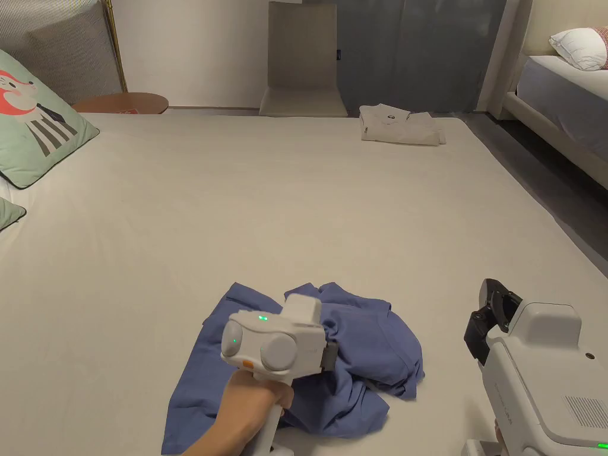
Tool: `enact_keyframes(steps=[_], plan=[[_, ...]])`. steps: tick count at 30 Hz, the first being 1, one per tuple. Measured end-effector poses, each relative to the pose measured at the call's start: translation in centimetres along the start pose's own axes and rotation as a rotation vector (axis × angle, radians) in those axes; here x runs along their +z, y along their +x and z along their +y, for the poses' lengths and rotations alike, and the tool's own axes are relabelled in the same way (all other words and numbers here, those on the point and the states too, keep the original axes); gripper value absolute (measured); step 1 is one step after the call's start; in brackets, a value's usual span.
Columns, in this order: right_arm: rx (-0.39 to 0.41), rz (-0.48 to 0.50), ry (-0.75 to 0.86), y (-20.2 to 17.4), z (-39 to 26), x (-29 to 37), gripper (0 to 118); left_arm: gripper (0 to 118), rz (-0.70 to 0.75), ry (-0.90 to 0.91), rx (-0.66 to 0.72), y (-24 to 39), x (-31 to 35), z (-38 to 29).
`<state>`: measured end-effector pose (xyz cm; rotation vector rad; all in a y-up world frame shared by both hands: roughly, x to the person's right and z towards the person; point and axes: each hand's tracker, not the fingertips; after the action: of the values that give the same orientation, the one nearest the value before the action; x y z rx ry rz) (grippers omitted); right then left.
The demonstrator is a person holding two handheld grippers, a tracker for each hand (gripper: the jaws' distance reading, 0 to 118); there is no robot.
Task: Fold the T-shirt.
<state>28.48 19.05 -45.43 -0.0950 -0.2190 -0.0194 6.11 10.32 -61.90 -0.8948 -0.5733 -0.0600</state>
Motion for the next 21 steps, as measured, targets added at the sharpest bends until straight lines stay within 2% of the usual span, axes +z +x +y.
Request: enact_keyframes(steps=[2, 3, 6, 7, 9, 10, 18, 21], plan=[[-0.003, 0.006, -0.003, -0.4, 0.3, 0.3, 1, 4, 0.023, -0.051, -0.021, -0.2, -1.4, -0.9], [-0.004, 0.01, -0.003, -0.6, 0.4, 0.4, 1, 10, 0.048, -0.042, -0.027, -0.1, -1.6, -1.1], [0.011, 0.016, 0.003, -0.8, 0.6, 0.4, 1, 48, 0.059, 0.028, -0.019, -0.2, 0.0, -0.6], [0.015, 0.019, 0.007, -0.8, 0.6, 0.3, 1, 70, 0.054, 0.059, -0.014, -0.2, 0.9, -0.4], [0.02, 0.025, 0.011, -0.9, 1.0, 0.4, 1, 105, 0.052, 0.146, -0.007, -0.6, 2.9, 0.1], [0.02, 0.026, 0.014, -1.0, 1.0, 0.2, 1, 110, 0.071, 0.188, -0.004, -0.8, 3.9, 0.3], [0.016, 0.049, 0.051, -2.0, 2.4, 0.7, 1, 109, 0.281, 0.58, -0.09, -3.0, 13.0, -0.2], [0.02, 0.06, 0.061, -2.4, 2.6, 0.5, 1, 109, 0.368, 0.672, -0.093, -4.5, 14.7, -1.5]])
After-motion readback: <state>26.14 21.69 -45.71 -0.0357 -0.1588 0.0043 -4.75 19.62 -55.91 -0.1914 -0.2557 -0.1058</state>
